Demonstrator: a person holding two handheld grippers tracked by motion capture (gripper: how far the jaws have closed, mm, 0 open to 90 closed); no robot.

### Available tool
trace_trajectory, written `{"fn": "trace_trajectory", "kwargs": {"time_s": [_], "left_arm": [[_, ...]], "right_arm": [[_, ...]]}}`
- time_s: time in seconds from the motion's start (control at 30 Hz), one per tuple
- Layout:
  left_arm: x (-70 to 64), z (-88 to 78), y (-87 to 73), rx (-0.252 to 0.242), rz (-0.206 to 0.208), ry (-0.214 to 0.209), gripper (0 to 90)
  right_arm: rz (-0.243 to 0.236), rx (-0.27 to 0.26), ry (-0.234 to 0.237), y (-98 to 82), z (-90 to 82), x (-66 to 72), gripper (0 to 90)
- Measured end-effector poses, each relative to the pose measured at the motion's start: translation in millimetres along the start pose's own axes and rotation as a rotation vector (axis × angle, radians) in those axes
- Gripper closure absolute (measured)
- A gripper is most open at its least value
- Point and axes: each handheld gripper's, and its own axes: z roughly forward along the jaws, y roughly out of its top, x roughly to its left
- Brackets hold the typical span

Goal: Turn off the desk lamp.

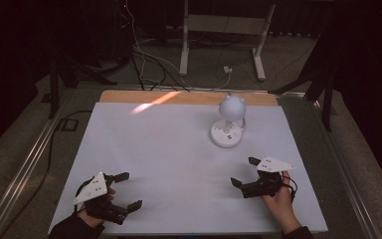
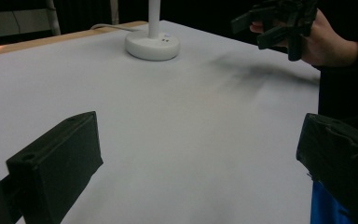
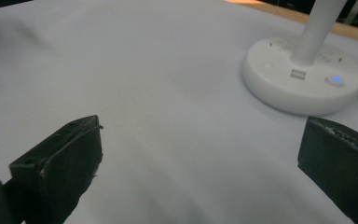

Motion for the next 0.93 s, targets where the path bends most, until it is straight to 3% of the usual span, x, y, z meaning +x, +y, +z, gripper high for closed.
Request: {"fn": "trace_trajectory", "kwargs": {"time_s": [0.27, 0.7, 0.93], "left_arm": [[0.1, -0.2, 0.0, 0.0, -0.001, 0.0, 0.5], [-0.4, 1.3, -0.4, 0.006, 0.0, 0.001, 0.5], [0.2, 1.6, -0.4, 0.009, 0.0, 0.001, 0.5]], "right_arm": [[0.031, 0.044, -0.018, -16.2, -10.5, -2.8, 0.0], [0.066, 0.066, -0.066, -37.8, -38.0, -10.0, 0.0], [0.06, 0.068, -0.066, -40.9, -38.9, -12.3, 0.0]]}}
